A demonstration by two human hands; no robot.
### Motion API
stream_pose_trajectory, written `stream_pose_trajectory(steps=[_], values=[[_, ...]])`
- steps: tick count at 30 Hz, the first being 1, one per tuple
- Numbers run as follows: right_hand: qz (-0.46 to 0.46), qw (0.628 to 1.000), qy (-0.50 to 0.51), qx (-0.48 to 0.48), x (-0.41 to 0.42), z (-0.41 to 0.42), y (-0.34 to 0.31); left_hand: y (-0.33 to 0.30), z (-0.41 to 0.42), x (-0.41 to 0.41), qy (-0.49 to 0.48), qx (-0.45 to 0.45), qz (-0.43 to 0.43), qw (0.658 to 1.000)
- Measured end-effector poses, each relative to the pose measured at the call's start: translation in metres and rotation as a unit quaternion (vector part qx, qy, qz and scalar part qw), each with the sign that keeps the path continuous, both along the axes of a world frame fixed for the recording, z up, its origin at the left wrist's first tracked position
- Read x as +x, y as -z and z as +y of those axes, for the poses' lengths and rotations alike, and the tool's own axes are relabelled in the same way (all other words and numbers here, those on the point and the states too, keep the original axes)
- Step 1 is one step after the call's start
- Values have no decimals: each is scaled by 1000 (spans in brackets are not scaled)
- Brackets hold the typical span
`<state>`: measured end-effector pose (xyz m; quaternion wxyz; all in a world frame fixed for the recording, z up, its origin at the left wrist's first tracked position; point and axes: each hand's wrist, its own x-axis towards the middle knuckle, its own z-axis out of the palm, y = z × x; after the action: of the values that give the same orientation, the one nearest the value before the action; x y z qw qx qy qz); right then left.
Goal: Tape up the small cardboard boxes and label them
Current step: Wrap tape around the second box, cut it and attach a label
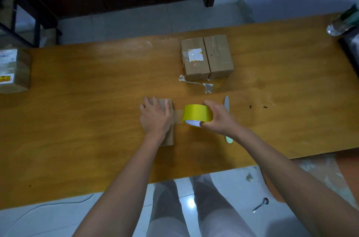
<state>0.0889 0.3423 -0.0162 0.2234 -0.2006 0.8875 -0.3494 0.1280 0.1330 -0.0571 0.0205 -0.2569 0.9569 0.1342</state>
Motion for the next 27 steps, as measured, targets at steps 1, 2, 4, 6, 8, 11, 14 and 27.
stream_pose_trajectory(steps=[1,2,4,6,8,11,14,27], values=[[-1,1000,-11,5,-1,0,-1,0,-3,1,-4,1,3,1000],[4,1000,-27,15,-2,3,-2,0,-6,3,-8,2,4,1000],[32,995,-59,80,-8,16,-4,0,-13,5,-17,5,10,1000],[61,978,-85,182,-13,33,-6,2,-16,6,-12,6,10,1000],[81,961,-102,244,-13,40,-6,4,-15,7,-3,-4,-7,1000],[86,961,-96,247,-12,34,-8,3,-15,7,0,-1,-21,1000],[93,962,-91,241,-10,27,-9,-9,-30,8,-31,94,9,995],[93,971,-79,206,-13,22,-35,-28,17,78,-50,45,-137,988]])
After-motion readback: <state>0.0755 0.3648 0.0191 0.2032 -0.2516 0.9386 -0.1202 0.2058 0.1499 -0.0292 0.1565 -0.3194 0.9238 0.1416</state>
